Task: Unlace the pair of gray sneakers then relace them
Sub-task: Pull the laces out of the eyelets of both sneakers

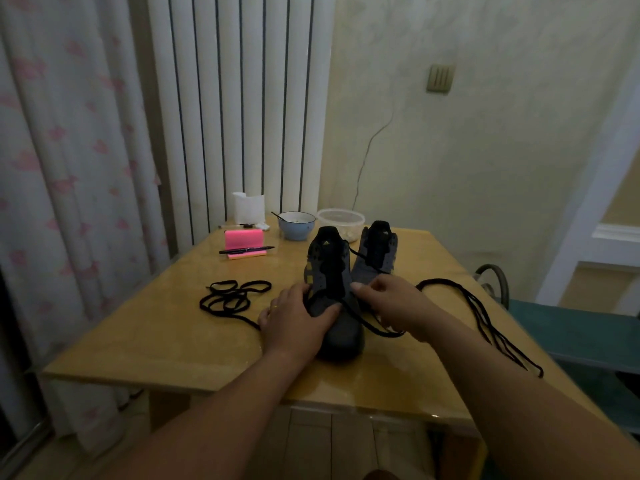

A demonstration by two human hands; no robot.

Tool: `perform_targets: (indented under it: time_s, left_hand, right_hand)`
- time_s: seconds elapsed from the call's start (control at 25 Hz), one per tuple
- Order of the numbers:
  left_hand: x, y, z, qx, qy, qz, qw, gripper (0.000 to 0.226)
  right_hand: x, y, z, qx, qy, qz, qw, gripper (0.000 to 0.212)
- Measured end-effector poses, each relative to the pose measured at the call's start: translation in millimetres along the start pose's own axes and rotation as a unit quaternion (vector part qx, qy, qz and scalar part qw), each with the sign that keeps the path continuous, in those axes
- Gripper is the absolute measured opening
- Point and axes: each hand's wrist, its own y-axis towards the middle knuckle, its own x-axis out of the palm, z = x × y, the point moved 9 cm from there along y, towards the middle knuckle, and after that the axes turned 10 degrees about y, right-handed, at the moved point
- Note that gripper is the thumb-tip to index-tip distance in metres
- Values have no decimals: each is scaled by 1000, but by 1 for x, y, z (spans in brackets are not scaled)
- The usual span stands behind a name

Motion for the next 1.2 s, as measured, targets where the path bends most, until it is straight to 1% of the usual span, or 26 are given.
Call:
perform_targets:
  time_s: [0.08, 0.12, 0.16, 0.2, 0.24, 0.28, 0.32, 0.36, 0.4, 0.44, 0.48, 0.52, 0.56, 0.64, 0.72, 0.76, 0.8, 0.84, 0.92, 0.96, 1.0, 1.04, 1.08, 1.12, 1.16, 1.2]
  left_hand:
    - [0, -1, -1, 0, 0, 2, 1000, 68]
    - [-1, -1, -1, 0, 1, 2, 1000, 68]
    - [-1, -1, 0, 1, 2, 2, 1000, 68]
    - [-1, -1, 1, 1, 2, 3, 1000, 69]
    - [-1, 0, 1, -1, 1, 2, 1000, 69]
    - [0, 1, 1, -2, -2, 0, 1000, 69]
    - [0, 2, 0, -5, -4, -3, 1000, 70]
    - [1, 2, -1, -7, -5, -6, 1000, 71]
    - [2, 1, -1, -8, -4, -8, 1000, 72]
    - [3, 1, -1, -8, -4, -10, 1000, 72]
    - [3, 1, -1, -8, -5, -10, 1000, 72]
    - [3, 1, -1, -7, -6, -8, 1000, 72]
    - [2, 1, -1, -7, -7, -7, 1000, 72]
    - [3, 2, -2, -5, -7, -8, 1000, 71]
    - [3, 0, -2, -3, -6, -7, 1000, 71]
    - [3, 0, -2, -3, -6, -7, 1000, 72]
    - [2, 1, -2, -3, -6, -7, 1000, 72]
    - [2, 1, -2, -4, -7, -9, 1000, 73]
    - [3, 2, -2, -7, -8, -12, 1000, 73]
    - [3, 2, -2, -7, -9, -13, 1000, 73]
    - [3, 2, -2, -6, -11, -15, 1000, 73]
    - [3, 1, -2, -6, -14, -16, 1000, 73]
    - [3, 1, -2, -8, -15, -14, 1000, 73]
    - [2, 1, -2, -9, -17, -14, 1000, 73]
    - [2, 1, -1, -9, -18, -15, 1000, 73]
    - [2, 1, -1, -10, -21, -18, 1000, 73]
  right_hand:
    - [10, 6, -11, -28, -77, -15, 997, 40]
    - [12, 4, -19, -44, -78, -17, 996, 35]
    - [10, 1, -24, -55, -36, -4, 998, 30]
    - [2, -2, -27, -54, 55, 23, 997, 26]
    - [-10, -5, -25, -36, 192, 59, 979, 23]
    - [-21, -8, -19, -10, 351, 88, 932, 23]
    - [-29, -10, -14, 1, 492, 108, 864, 25]
    - [-35, -11, -8, 5, 580, 123, 806, 27]
    - [-42, -10, 0, 16, 599, 139, 788, 28]
    - [-46, -8, 7, 35, 556, 146, 817, 27]
    - [-45, -6, 12, 57, 447, 138, 882, 24]
    - [-36, -5, 12, 69, 293, 103, 948, 24]
    - [-21, -4, 10, 61, 144, 55, 986, 32]
    - [9, 0, 4, 19, -39, -11, 999, 40]
    - [16, 3, -5, -8, -31, -7, 999, 32]
    - [13, 3, -9, -10, 41, 3, 999, 29]
    - [5, 1, -10, -5, 147, 25, 989, 25]
    - [-6, 0, -8, 5, 266, 61, 962, 21]
    - [-24, -6, 0, 24, 472, 114, 874, 18]
    - [-28, -8, 3, 24, 547, 118, 829, 19]
    - [-31, -9, 6, 26, 581, 117, 805, 22]
    - [-34, -8, 11, 38, 551, 114, 825, 22]
    - [-35, -5, 15, 52, 424, 106, 898, 21]
    - [-30, -2, 17, 61, 228, 82, 968, 20]
    - [-24, -2, 17, 55, 35, 68, 996, 24]
    - [-19, -2, 14, 29, -99, 77, 992, 32]
